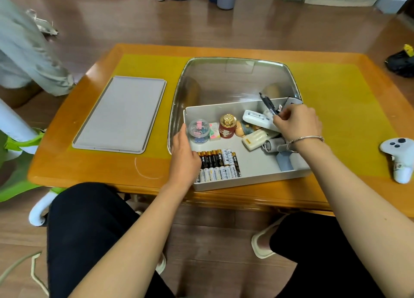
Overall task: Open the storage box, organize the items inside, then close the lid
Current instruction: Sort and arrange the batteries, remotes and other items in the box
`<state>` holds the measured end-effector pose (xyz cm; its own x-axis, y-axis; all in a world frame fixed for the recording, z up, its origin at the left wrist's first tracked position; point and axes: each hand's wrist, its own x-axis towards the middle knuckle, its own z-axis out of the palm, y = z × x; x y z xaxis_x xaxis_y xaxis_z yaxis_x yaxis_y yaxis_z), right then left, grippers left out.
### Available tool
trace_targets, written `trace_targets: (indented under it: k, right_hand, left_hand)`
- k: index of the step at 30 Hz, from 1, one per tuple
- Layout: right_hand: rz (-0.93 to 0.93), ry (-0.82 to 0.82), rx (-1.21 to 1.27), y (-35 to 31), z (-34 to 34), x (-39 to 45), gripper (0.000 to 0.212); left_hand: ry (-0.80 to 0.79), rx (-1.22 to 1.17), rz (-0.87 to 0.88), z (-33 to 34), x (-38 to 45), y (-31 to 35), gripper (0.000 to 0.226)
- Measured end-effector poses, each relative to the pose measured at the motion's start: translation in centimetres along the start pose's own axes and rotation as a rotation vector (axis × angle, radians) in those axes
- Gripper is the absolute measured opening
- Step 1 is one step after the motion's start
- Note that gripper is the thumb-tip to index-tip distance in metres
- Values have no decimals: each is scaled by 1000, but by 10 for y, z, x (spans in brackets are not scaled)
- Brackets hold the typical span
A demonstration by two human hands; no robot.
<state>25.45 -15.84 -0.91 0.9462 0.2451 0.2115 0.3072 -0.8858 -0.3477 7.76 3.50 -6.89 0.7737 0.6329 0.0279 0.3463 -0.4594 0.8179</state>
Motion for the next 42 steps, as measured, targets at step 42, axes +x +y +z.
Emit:
trace_targets:
  k: [42]
  right_hand:
    - [-554, -464, -60, -58, 61, -26, 14]
  left_hand:
    - [-137, 473, 522, -15, -15, 36, 30]
